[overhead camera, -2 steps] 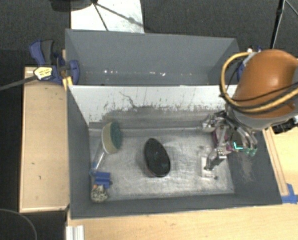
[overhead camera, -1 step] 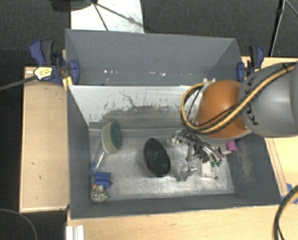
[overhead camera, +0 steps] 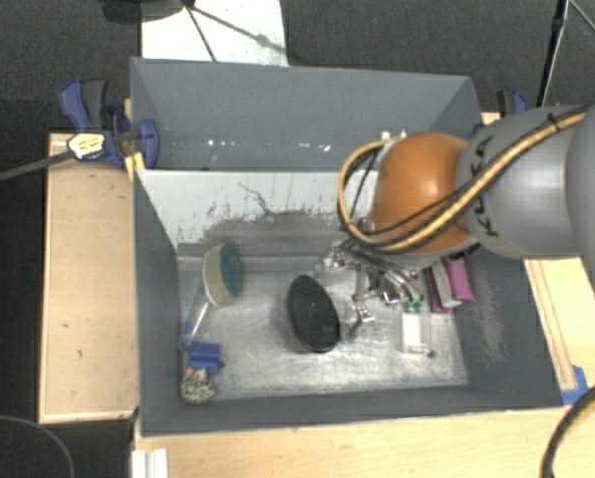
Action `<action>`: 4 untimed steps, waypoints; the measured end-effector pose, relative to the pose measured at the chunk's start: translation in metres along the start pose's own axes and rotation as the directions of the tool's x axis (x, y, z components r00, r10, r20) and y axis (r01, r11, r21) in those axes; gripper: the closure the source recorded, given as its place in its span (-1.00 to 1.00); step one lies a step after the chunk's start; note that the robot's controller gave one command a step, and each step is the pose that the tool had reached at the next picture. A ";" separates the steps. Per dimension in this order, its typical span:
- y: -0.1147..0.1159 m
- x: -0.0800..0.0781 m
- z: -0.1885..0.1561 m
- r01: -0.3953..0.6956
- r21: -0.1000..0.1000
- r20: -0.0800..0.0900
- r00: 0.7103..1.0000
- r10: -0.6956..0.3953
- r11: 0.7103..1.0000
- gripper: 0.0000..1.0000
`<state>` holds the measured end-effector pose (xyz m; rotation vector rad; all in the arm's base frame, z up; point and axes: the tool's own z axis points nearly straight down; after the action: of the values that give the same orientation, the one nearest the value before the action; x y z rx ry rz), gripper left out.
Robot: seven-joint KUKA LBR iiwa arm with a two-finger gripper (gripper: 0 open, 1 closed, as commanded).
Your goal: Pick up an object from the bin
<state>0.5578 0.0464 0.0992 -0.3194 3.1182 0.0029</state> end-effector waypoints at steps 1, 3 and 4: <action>0.002 -0.024 0.006 -0.151 0.002 -0.001 0.989 0.151 0.989 -1.00; 0.086 -0.051 -0.015 -0.338 0.001 -0.006 0.941 0.338 0.941 -1.00; 0.147 -0.052 -0.015 -0.318 0.008 -0.008 0.948 0.318 0.948 -1.00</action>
Offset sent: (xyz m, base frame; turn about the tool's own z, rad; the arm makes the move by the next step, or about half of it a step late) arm 0.0223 0.0067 -0.0061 0.1514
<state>0.5785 0.2012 0.1151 0.1872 3.1374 -0.0068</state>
